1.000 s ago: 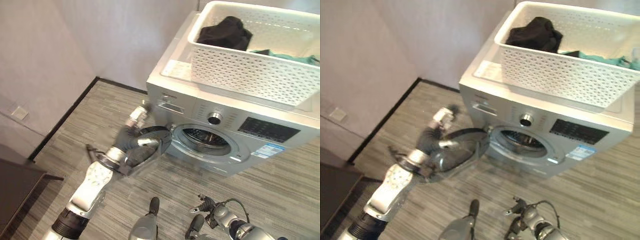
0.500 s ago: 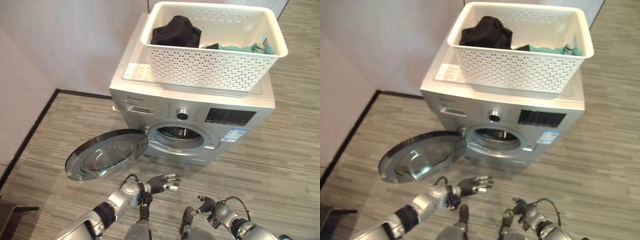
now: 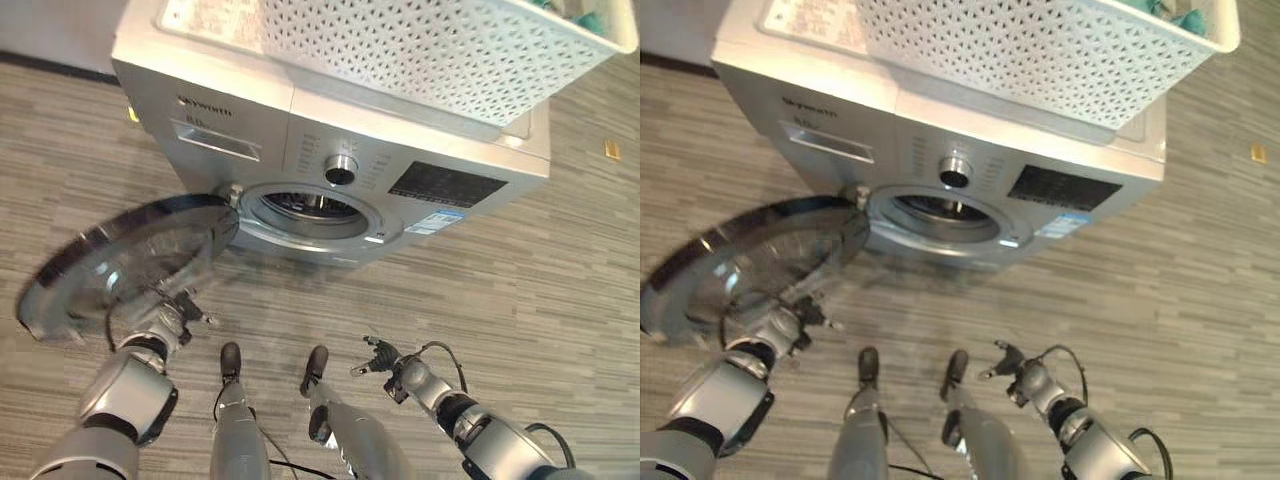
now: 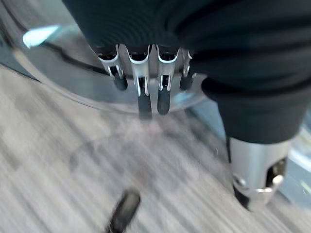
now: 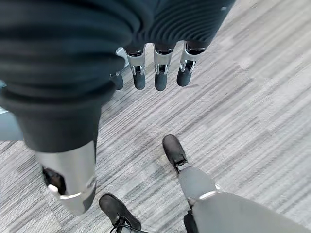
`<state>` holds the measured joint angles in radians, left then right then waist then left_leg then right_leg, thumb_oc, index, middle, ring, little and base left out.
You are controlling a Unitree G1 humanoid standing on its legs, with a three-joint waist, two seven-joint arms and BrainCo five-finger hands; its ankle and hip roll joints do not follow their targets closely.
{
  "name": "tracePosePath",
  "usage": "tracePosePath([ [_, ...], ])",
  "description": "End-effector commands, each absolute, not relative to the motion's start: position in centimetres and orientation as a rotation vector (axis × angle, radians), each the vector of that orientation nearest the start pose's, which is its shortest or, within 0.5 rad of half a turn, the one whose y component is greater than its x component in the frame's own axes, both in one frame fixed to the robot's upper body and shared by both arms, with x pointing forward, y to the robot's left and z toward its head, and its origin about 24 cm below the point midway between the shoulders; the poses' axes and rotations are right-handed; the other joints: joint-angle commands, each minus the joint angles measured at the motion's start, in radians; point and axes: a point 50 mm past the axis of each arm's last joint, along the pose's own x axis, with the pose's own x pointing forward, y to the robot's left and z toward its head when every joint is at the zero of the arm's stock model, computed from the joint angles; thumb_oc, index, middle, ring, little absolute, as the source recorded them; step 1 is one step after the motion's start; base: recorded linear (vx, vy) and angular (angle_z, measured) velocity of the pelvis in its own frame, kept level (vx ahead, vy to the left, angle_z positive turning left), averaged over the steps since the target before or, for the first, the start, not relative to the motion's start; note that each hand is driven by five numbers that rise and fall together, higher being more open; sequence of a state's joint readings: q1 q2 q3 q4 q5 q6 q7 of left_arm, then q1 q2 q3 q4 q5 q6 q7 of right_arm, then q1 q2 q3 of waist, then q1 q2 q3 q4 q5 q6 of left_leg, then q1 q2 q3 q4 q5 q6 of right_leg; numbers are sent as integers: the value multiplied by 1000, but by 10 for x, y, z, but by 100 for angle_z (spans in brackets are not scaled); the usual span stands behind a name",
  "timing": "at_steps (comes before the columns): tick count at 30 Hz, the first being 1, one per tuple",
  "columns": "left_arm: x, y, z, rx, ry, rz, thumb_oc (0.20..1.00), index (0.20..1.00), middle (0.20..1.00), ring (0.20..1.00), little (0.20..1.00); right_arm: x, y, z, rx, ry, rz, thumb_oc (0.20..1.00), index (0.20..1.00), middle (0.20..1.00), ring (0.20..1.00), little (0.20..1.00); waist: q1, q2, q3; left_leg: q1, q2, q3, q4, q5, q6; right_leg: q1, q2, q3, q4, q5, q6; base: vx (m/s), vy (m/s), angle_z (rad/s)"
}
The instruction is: Grab the laundry basket,head to the washer,open it,put in the laundry and shut it.
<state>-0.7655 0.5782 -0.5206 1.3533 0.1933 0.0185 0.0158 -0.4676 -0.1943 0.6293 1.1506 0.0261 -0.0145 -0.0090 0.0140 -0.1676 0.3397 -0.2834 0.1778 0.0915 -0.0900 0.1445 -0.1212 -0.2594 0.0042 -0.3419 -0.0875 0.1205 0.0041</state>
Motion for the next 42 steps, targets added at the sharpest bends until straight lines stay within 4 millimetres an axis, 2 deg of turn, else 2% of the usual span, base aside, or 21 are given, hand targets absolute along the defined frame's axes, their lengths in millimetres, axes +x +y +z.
tracePosePath([
  [1,336,317,40,938,576,167,1000,1000,1000,1000,1000,248,-167,-102,-665,772,337,1000,1000,1000,1000,1000,42,9,-6,48,16,-11,11,-55,13,26,-124,39,0,-35,136,23,13,12],
  [2,337,308,36,907,556,151,1000,1000,1000,1000,1000,244,-178,-104,-687,802,311,1000,1000,1000,1000,1000,44,17,-2,43,7,-4,33,-67,17,34,-133,34,0,-36,137,49,25,20],
  [3,341,295,32,874,529,124,1000,1000,1000,1000,1000,239,-194,-106,-703,835,265,1000,1000,1000,1000,1000,49,35,7,26,0,16,92,-105,15,54,-143,26,0,-48,142,14,48,23],
  [5,349,257,24,800,462,22,1000,1000,1000,1000,1000,223,-231,-110,-697,922,145,1000,1000,1000,1000,1000,28,69,15,-26,-27,156,202,-141,27,71,-187,-20,1,-46,140,-51,107,56],
  [7,345,233,10,723,449,-53,1000,1000,1000,1000,1000,210,-255,-111,-702,981,83,1000,1000,1000,1000,1000,13,101,9,-41,-23,254,260,-160,36,74,-200,-46,5,-44,136,-58,182,113],
  [8,338,227,0,682,450,-72,1000,1000,1000,1000,1000,205,-261,-112,-698,1006,62,1000,1000,1000,1000,1000,3,118,-11,-14,-25,273,230,-170,48,80,-197,-54,6,-45,143,26,207,82],
  [10,328,210,-13,638,445,-127,1000,1000,1000,1000,1000,187,-273,-118,-665,1059,18,1000,1000,1000,1000,1000,-3,137,-27,3,-48,255,237,-185,64,103,-206,-53,11,-44,144,82,178,9],
  [13,314,202,-26,633,446,-179,1000,1000,1000,1000,1000,166,-283,-124,-616,1114,-38,1000,1000,1000,1000,1000,-1,151,-48,38,-80,253,225,-208,92,124,-244,-62,64,-52,152,96,185,9],
  [14,311,195,-27,633,425,-205,1000,1000,1000,1000,1000,156,-285,-128,-595,1143,-48,1000,1000,1000,1000,1000,4,162,-58,63,-102,253,208,-216,106,125,-273,-74,115,-64,158,67,165,17],
  [19,307,196,-29,653,413,-195,1000,1000,1000,1000,1000,145,-277,-135,-548,1160,-52,1000,1000,1000,1000,1000,9,168,-70,111,-130,245,183,-225,123,144,-314,-100,168,-74,171,55,92,18],
  [26,300,215,-35,712,449,-123,1000,1000,1000,1000,1000,141,-261,-141,-518,1158,-15,1000,1000,1000,1000,1000,19,155,-102,136,-153,229,164,-231,134,172,-328,-116,161,-68,182,38,18,9],
  [31,293,226,-41,746,493,-99,1000,1000,1000,1000,1000,144,-260,-140,-522,1139,-10,1000,1000,1000,1000,1000,22,147,-118,136,-161,227,158,-233,139,172,-330,-118,153,-60,184,12,12,1],
  [37,295,233,-37,789,473,-50,1000,1000,1000,1000,1000,142,-263,-140,-519,1137,-32,1000,1000,1000,1000,1000,22,135,-132,133,-166,219,144,-228,140,171,-330,-120,138,-50,191,0,0,0],
  [39,295,234,-35,759,456,-16,1000,1000,1000,1000,1000,132,-266,-142,-497,1164,-63,1000,1000,1000,1000,1000,22,131,-140,137,-170,214,139,-230,142,173,-331,-122,138,-50,193,0,0,0],
  [40,293,235,-33,733,433,11,1000,1000,1000,1000,1000,119,-274,-144,-463,1201,-116,1000,1000,1000,1000,1000,23,126,-148,145,-173,210,136,-234,145,180,-334,-125,140,-50,196,0,0,0],
  [42,292,234,-31,723,418,15,1000,1000,1000,1000,1000,113,-276,-145,-449,1216,-135,1000,1000,1000,1000,1000,23,126,-152,148,-175,207,134,-236,146,183,-335,-127,141,-50,198,12,15,4],
])
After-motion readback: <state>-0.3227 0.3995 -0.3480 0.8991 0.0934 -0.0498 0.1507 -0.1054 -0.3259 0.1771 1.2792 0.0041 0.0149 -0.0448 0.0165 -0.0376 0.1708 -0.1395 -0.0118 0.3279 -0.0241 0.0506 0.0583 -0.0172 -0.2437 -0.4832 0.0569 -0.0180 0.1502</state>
